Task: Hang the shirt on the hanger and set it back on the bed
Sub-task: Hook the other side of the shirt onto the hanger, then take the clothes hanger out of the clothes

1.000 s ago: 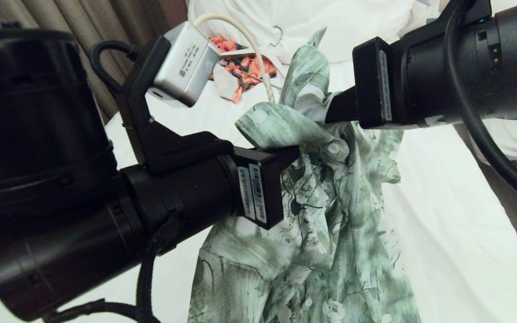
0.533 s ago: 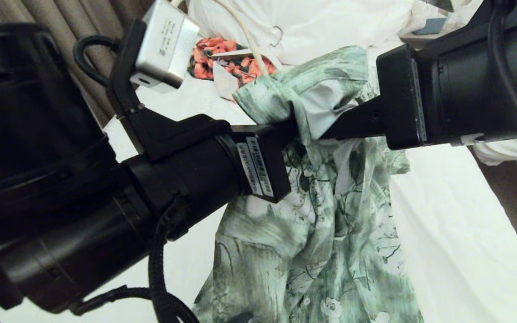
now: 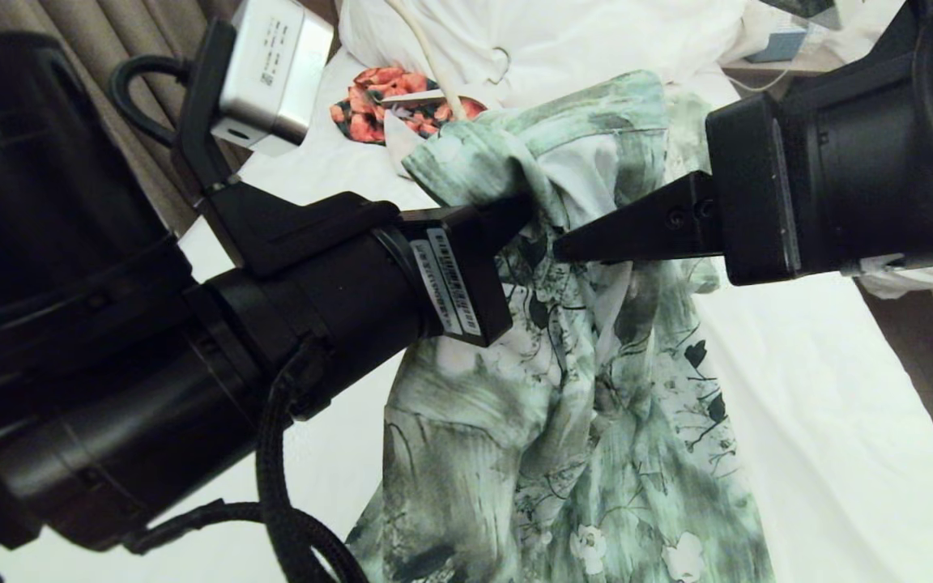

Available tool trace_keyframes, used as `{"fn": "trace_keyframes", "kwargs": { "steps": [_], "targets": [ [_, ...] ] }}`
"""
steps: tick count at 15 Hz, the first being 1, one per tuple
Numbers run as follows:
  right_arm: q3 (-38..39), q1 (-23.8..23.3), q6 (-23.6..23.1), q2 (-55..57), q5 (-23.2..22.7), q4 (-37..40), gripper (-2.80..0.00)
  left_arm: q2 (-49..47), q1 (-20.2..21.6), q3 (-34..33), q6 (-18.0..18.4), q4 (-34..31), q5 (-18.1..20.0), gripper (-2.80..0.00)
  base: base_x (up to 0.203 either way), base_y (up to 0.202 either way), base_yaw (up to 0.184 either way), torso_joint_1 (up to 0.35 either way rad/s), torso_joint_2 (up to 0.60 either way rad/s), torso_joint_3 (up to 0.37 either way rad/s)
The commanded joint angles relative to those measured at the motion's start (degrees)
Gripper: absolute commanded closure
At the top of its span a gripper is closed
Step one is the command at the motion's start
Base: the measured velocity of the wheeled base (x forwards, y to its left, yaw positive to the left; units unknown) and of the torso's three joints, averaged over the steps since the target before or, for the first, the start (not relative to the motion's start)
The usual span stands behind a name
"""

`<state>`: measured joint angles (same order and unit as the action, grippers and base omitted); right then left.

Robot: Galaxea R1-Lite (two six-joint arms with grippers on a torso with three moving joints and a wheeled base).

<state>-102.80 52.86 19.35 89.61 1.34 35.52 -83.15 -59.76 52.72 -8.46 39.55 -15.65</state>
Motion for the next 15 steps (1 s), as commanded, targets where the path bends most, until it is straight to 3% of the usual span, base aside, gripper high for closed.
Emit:
{"fn": "trace_keyframes", "kwargs": {
  "steps": [1, 7, 8, 15],
  "targets": [
    [0.1, 0.1, 0.2, -1.2, 0.0, 1.0, -2.8, 0.4, 0.0, 0.0, -0.1, 0.4, -0.1, 0.0, 0.0, 0.0, 0.0, 0.0, 0.0, 0.0],
    [-7.6, -0.1, 3.5, -4.4, 0.2, 13.0, -2.8, 0.5, 0.5, 0.1, -0.1, 0.3, 0.1, 0.0, 0.0, 0.0, 0.0, 0.0, 0.0, 0.0],
    [-9.7, -0.2, 3.6, -4.5, 0.8, 13.1, 0.0, 0.1, 0.3, 0.1, -0.1, 0.2, 0.1, 0.0, 0.0, 0.0, 0.0, 0.0, 0.0, 0.0],
    [-10.7, 1.5, 1.0, -3.1, 4.5, 6.8, 0.0, -6.8, -4.6, -0.8, -0.5, 0.0, -0.1, 0.0, 0.0, 0.0, 0.0, 0.0, 0.0, 0.0]
  ]
}}
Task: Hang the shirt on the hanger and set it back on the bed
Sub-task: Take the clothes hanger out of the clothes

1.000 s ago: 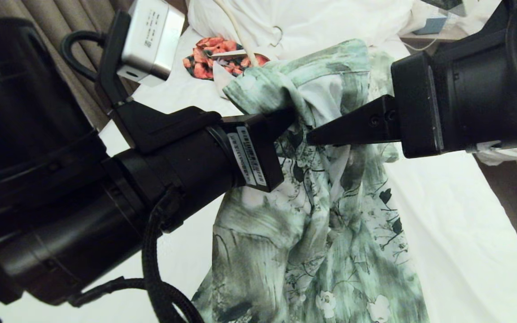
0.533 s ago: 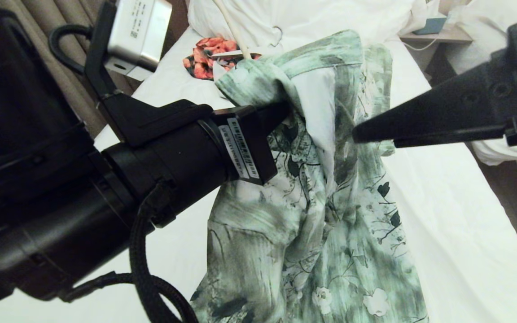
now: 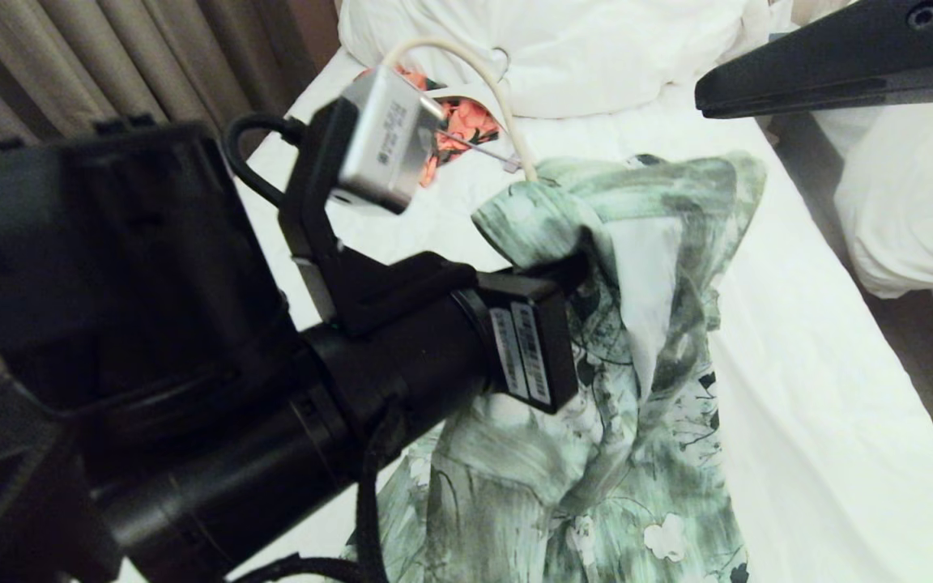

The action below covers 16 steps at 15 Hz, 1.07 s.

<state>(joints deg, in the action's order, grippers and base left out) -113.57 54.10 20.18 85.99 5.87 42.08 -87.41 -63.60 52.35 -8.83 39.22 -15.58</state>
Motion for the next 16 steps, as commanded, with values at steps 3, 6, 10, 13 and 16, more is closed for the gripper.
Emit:
{"fn": "trace_keyframes", "kwargs": {
  "steps": [3, 6, 10, 13, 16],
  "targets": [
    [0.5, 1.9, -0.6, -0.1, 2.7, 2.9, 0.0, -2.7, -2.8, -0.9, -0.1, 0.3, -0.1, 0.0, 0.0, 0.0, 0.0, 0.0, 0.0, 0.0],
    [1.1, 2.3, -1.2, -0.5, 5.0, 6.3, -2.8, -3.5, -3.8, -1.1, -0.1, 0.3, -0.2, 0.0, 0.0, 0.0, 0.0, 0.0, 0.0, 0.0],
    [1.1, 2.3, -4.4, 0.4, 6.9, 6.0, -2.8, -3.6, -4.7, -1.3, -0.2, 0.5, -0.1, 0.0, 0.0, 0.0, 0.0, 0.0, 0.0, 0.0],
    [1.5, 2.6, -5.1, 2.7, 6.9, 4.2, -2.8, -3.0, -4.7, -1.3, -0.1, 0.5, -0.2, 0.0, 0.0, 0.0, 0.0, 0.0, 0.0, 0.0],
    [2.0, 2.8, -6.4, 5.5, 6.8, -1.4, -2.8, -2.5, -4.6, -1.3, -0.1, 0.5, -0.3, 0.0, 0.0, 0.0, 0.0, 0.0, 0.0, 0.0]
  ]
}}
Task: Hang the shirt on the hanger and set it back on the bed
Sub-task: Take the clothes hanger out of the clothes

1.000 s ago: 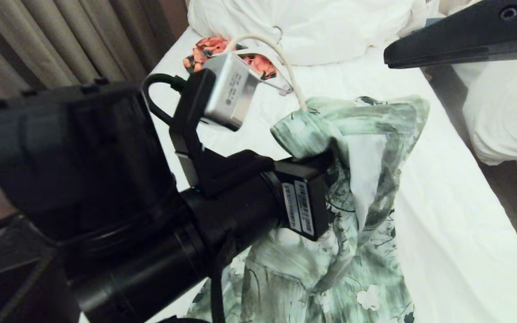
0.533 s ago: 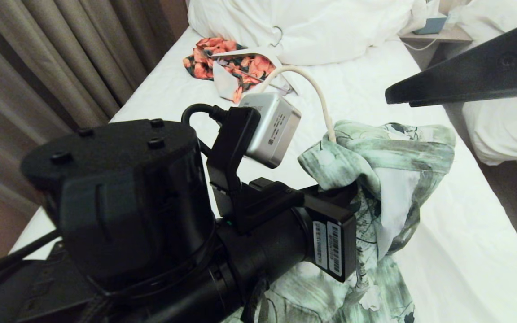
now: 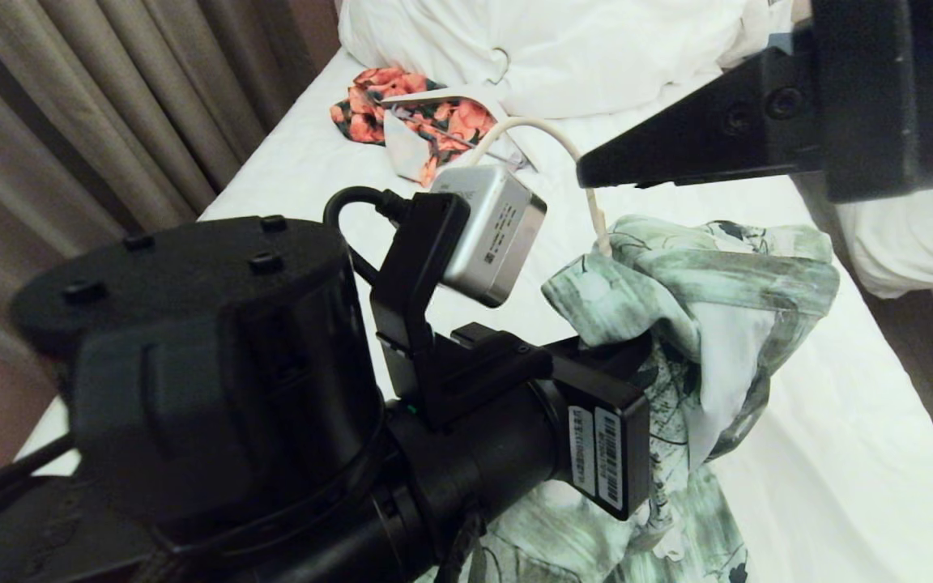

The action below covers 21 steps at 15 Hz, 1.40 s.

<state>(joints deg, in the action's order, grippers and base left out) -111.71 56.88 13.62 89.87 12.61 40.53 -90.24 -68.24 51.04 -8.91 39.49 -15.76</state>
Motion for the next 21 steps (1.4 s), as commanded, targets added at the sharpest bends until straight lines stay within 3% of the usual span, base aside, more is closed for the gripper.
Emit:
{"fn": "trace_keyframes", "kwargs": {
  "steps": [1, 5, 6, 21],
  "targets": [
    [0.1, 0.1, -0.1, 3.0, 0.0, -1.4, -2.8, 0.6, 0.0, 0.0, -0.1, 0.2, -0.1, 0.0, 0.0, 0.0, 0.0, 0.0, 0.0, 0.0],
    [-0.1, 0.8, 0.0, 6.0, -0.1, -5.5, -2.69, 1.6, 0.0, 0.1, 0.0, 0.2, -0.1, 0.0, 0.0, 0.0, 0.0, 0.0, 0.0, 0.0],
    [-0.2, 0.8, 0.0, 6.5, -0.1, -6.1, 0.0, 1.6, 0.0, 0.1, 0.0, 0.2, -0.1, 0.0, 0.0, 0.0, 0.0, 0.0, 0.0, 0.0],
    [0.0, 1.0, 0.3, 5.9, 0.1, -6.6, 0.0, 1.8, 0.0, -0.9, 0.0, 0.7, -0.5, 0.0, 0.0, 0.0, 0.0, 0.0, 0.0, 0.0]
  ]
}}
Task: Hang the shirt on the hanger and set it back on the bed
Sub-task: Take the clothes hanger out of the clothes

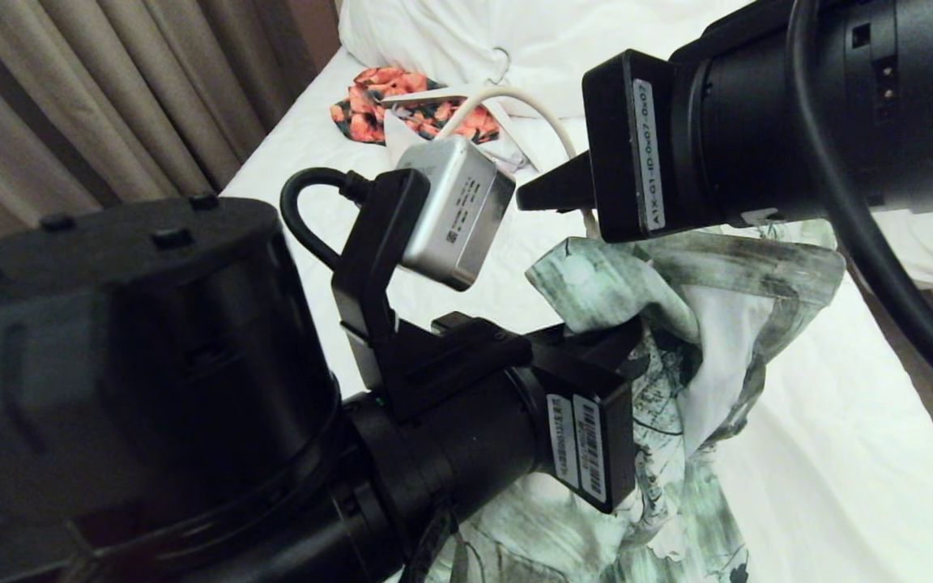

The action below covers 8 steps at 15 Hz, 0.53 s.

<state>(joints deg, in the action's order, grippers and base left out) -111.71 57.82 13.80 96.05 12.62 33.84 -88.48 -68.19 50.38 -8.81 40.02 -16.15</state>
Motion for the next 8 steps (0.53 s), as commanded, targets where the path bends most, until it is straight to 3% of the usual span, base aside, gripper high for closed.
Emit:
{"fn": "trace_keyframes", "kwargs": {
  "steps": [1, 2, 3, 8],
  "targets": [
    [0.0, 0.0, 0.1, -0.4, 0.1, 0.1, 0.0, 0.1, 0.0, -0.2, -0.2, 0.2, -0.1, 0.0, 0.0, 0.0, 0.0, 0.0, 0.0, 0.0],
    [0.0, 0.0, 0.1, -0.5, 0.1, 0.1, 0.0, 0.0, 0.1, -0.4, -0.1, 0.2, -0.1, 0.0, 0.0, 0.0, 0.0, 0.0, 0.0, 0.0],
    [0.0, 0.0, 0.1, -0.5, 0.1, 0.1, 0.0, 0.2, 0.1, -0.9, 0.1, 0.3, -0.1, -2.8, 0.0, 0.0, 0.0, 0.0, 0.0, 0.0],
    [-0.1, -0.5, 0.0, -0.7, 0.4, 0.0, 0.0, 1.5, 0.2, -1.5, 1.2, 0.2, 0.0, -2.8, 0.0, 0.0, 0.0, 0.0, 0.0, 0.0]
  ]
}}
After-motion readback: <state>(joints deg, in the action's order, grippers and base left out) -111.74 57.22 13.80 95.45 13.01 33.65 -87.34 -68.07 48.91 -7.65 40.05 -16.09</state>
